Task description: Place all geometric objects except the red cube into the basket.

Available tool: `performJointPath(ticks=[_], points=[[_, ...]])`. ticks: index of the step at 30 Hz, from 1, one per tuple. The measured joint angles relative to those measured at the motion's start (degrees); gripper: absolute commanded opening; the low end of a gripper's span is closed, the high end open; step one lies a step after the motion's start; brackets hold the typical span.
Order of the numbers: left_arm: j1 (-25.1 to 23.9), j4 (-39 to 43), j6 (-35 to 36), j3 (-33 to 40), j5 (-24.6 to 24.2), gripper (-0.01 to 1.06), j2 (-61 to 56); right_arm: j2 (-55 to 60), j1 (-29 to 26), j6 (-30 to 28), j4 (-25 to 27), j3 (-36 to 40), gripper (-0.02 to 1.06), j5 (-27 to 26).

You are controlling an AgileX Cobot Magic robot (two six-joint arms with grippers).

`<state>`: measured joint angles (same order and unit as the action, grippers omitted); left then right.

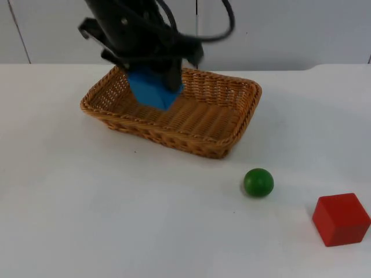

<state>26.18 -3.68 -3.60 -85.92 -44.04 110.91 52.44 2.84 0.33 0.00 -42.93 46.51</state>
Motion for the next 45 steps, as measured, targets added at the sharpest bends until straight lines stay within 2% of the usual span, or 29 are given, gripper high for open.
performJointPath(ticks=[5, 8, 13, 17, 25, 27, 28, 30, 32, 33, 34, 36, 38, 45], points=[[-3.8, -0.6, -0.7, -7.8, -0.1, 0.0, 4.5, 0.0, 0.0, 0.0, 0.0, 0.0, 1.05, 0.0], [-5.8, -0.6, -0.7, -15.9, -0.5, 0.0, 11.0, 0.0, 0.0, 0.0, 0.0, 0.0, 1.05, 0.0], [-6.9, 0.6, -0.8, -22.7, -0.5, 0.0, 17.1, 0.0, 0.0, 0.0, 0.0, 0.0, 1.05, 0.0], [-7.2, 3.7, -0.8, -31.6, -0.7, 0.0, 25.5, 0.0, 0.0, 0.0, 0.0, 0.0, 1.05, 0.0], [-7.2, 5.7, -0.7, -35.2, -2.2, 0.02, 31.1, 0.0, 0.0, 0.1, 0.0, 0.6, 1.05, -0.5], [-7.2, 5.8, -0.7, -35.3, -2.5, 0.13, 31.4, 0.0, 0.0, 0.1, 0.0, 0.9, 1.05, -0.6], [-7.2, 6.0, -0.7, -35.3, -3.0, 0.13, 31.5, 0.0, 0.0, 0.1, 0.0, 0.9, 1.05, -0.7], [-7.3, 6.0, -0.7, -35.3, -3.4, 0.31, 31.6, 0.0, 0.0, 0.1, 0.0, 0.9, 1.05, -1.1], [-7.3, 6.1, -0.7, -35.5, -3.6, 0.56, 31.6, 0.0, 0.0, 0.1, 0.0, 0.9, 1.05, -1.2], [-7.3, 6.1, -0.7, -35.5, -3.9, 0.56, 31.6, 0.0, 0.0, 0.1, 0.0, 0.9, 1.05, -1.2], [-7.3, 6.1, -0.7, -35.5, -4.4, 0.71, 31.6, 0.0, 0.0, 0.1, 0.0, 0.9, 1.05, -1.2], [-7.3, 6.1, -0.6, -35.6, -5.4, 0.87, 31.6, 0.0, 0.0, 0.1, 0.0, 0.9, 1.05, -1.3], [-7.3, 6.1, -0.6, -35.6, -6.8, 0.95, 31.6, 0.0, 0.0, 0.1, 0.0, 0.9, 1.05, -1.4], [-7.3, 5.9, -0.6, -35.6, -9.9, 0.98, 30.4, 0.0, 0.0, 0.1, 0.0, 0.9, 1.05, -2.5]])
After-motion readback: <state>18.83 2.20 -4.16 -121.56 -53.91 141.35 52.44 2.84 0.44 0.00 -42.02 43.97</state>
